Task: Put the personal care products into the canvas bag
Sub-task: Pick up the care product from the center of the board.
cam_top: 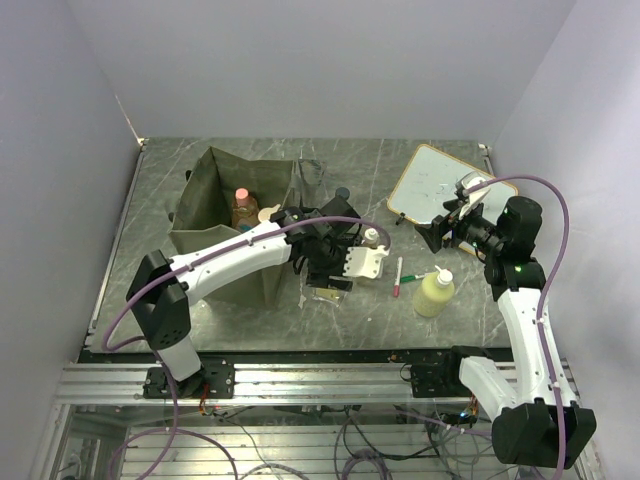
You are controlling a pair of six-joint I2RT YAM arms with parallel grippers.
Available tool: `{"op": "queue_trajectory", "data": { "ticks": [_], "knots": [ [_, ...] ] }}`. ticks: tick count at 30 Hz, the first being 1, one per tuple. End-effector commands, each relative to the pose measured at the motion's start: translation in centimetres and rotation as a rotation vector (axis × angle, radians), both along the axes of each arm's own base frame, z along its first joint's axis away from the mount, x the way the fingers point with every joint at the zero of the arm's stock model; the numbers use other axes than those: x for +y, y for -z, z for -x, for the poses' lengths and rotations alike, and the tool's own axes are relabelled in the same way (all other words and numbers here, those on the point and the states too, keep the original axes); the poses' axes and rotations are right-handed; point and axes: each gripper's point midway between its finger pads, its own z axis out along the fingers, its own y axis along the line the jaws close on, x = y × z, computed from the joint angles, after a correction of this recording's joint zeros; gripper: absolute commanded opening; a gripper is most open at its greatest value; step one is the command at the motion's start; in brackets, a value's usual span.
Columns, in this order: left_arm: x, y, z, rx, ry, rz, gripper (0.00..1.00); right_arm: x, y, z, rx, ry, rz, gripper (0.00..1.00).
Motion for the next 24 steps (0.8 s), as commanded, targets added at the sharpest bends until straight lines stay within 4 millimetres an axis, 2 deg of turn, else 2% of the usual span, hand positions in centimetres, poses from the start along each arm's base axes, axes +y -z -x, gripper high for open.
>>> {"op": "queue_trajectory", "data": {
  "ticks": [1, 8, 12, 24],
  "knots": [
    [-1.2, -0.6, -0.7, 0.006, -0.107, 0.054, 0.8, -0.2, 0.0, -0.1, -0.012, 0.001, -0.002, 0.88],
    [-1.5, -1.2, -0.6, 0.066, -0.342, 0.169, 0.68, -0.2, 0.5, -0.4, 0.002, 0.003, 0.002, 0.88],
    [-1.0, -0.6, 0.1, 0.115, -0.438, 0.197, 0.67, -0.4, 0.8, -0.6, 0.004, 0.011, 0.007, 0.88],
    [0.8, -0.1, 1.7, 0.158, -0.457, 0.157, 0.95, -0.6, 1.5, -0.8, 0.02, 0.019, 0.016, 0.88]
  ]
}}
